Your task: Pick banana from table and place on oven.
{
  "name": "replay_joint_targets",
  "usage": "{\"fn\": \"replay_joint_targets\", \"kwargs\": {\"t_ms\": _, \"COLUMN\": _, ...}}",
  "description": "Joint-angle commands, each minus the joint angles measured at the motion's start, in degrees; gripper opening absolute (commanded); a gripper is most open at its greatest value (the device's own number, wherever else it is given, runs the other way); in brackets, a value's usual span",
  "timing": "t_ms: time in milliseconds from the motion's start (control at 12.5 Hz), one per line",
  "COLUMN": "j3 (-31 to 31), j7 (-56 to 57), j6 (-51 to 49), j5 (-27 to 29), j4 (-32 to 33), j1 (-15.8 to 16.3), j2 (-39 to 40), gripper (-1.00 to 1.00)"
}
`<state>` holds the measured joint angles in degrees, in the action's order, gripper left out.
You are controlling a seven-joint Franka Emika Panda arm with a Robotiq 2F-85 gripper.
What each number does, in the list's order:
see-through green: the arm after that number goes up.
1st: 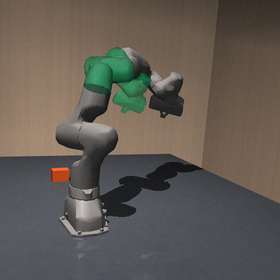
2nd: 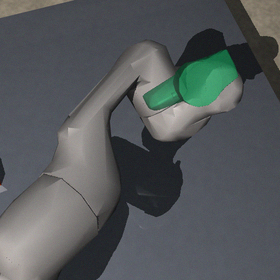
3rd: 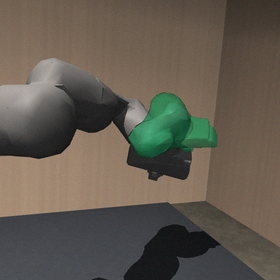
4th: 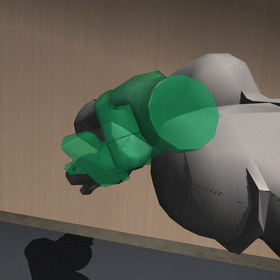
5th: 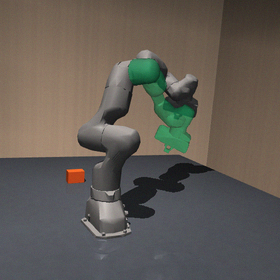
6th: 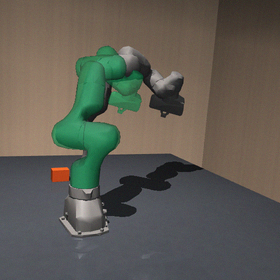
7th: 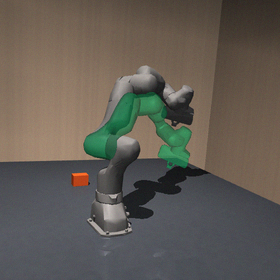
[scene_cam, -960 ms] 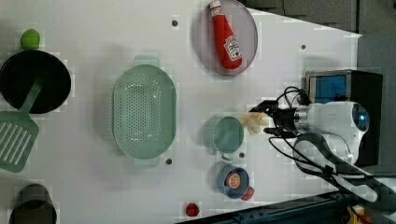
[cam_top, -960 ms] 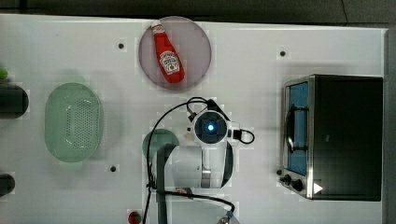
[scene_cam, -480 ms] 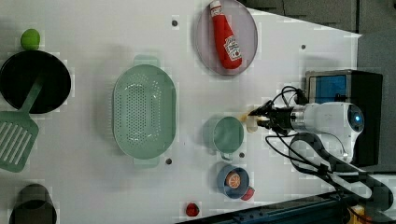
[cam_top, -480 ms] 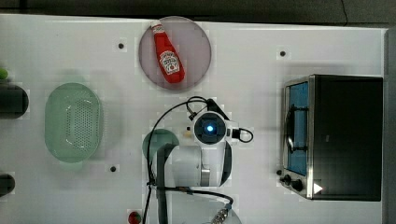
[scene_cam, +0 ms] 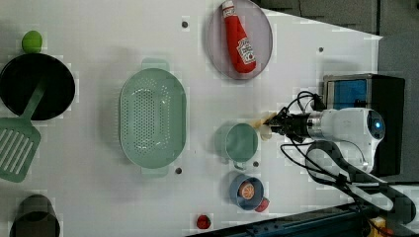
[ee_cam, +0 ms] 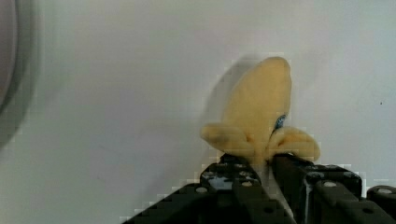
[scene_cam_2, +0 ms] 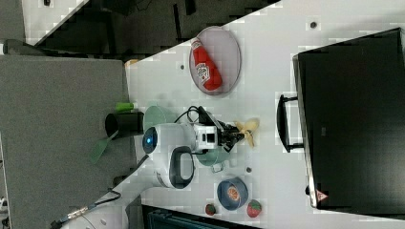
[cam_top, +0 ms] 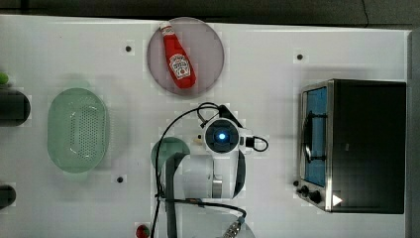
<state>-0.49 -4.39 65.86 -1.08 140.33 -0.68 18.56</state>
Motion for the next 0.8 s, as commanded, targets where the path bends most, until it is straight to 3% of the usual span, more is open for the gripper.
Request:
{"fn": "replay_joint_targets", "kwargs": {"t_ms": 80, "j3": -0.25, "j7": -1.16, "j6": -4.62, "j5": 0.64, "j4": -0.46, "j1": -0.55, "j2": -9.49, "gripper": -0.62}}
{"fn": "replay_joint_targets", "kwargs": {"t_ms": 480, "j3": -0.08, "j7": -1.16, "j6": -35.84, "j5": 0.65, "j4": -11.82, "j1": -0.50, "j2": -27.68, "gripper": -0.62}}
{"fn": "replay_joint_targets", "kwargs": {"t_ms": 800, "j3": -1.02, "j7": -1.15, "j6": -53.72, "j5": 0.64, "j4": -25.17, "j1": -0.65, "j2": -31.59, "gripper": -0.62}}
